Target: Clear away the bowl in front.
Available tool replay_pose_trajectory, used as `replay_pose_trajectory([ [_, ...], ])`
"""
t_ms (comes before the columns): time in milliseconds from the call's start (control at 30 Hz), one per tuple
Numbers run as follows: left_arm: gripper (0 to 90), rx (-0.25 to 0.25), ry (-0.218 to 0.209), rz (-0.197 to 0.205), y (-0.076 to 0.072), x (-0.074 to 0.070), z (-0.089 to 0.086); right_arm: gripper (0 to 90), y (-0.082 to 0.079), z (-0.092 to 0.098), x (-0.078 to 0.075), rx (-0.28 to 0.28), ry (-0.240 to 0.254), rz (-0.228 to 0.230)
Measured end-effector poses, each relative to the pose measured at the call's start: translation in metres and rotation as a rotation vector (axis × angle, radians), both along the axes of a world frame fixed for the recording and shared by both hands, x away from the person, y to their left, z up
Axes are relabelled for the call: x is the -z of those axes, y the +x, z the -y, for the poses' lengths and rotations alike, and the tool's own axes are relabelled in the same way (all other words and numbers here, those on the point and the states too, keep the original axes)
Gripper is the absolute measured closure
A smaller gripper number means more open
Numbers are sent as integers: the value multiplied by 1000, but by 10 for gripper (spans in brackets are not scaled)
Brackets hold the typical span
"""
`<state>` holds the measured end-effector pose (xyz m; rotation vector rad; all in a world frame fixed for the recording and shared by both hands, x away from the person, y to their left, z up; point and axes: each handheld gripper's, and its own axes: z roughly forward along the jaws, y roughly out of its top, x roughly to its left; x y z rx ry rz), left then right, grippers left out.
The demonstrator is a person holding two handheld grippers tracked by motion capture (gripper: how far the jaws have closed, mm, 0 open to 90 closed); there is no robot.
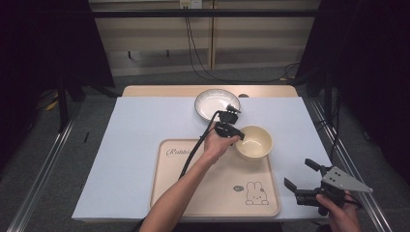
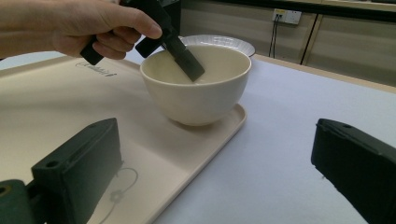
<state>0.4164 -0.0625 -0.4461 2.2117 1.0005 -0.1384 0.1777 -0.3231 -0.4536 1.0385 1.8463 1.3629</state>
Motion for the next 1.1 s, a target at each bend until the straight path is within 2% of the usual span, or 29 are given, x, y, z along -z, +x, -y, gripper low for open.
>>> replay_pose_trajectory([
  [100,833,-7,17,4,0,3,2,15,0,0,0,1,2,-1],
  [167,832,-6,14,3,0,5,2,15,0,0,0,-3,3,-3],
  [200,833,-9,4,-12,0,6,1,15,0,0,0,-2,4,-2],
  [233,833,15,20,-12,1,6,0,15,0,0,0,-1,3,0],
  [300,834,-19,5,-8,-1,6,3,15,0,0,0,0,2,0],
  [333,834,-4,18,-1,0,6,2,15,0,0,0,0,3,0],
  [367,834,-4,18,-1,0,6,2,15,0,0,0,0,3,0],
  [400,834,-16,30,17,-1,6,5,15,0,0,0,-3,0,0],
  [467,832,-8,30,13,-1,5,5,15,0,0,0,-1,0,0],
  [733,826,-20,-5,29,-2,7,5,15,0,0,0,-3,-1,1],
  [833,823,3,-9,41,-1,9,2,15,0,0,0,-3,-1,1],
  [933,817,-8,-27,44,-2,10,2,15,0,0,0,-3,-1,1],
  [1000,801,-7,-39,55,-2,10,2,15,0,0,0,-3,-1,1],
  [1033,782,-1,-26,78,-3,11,1,15,0,0,0,-3,1,0],
  [1067,760,-1,-26,78,-3,11,1,15,0,0,0,-3,1,0],
  [1100,760,-16,-42,85,-4,11,1,15,0,0,0,-3,1,1],
])
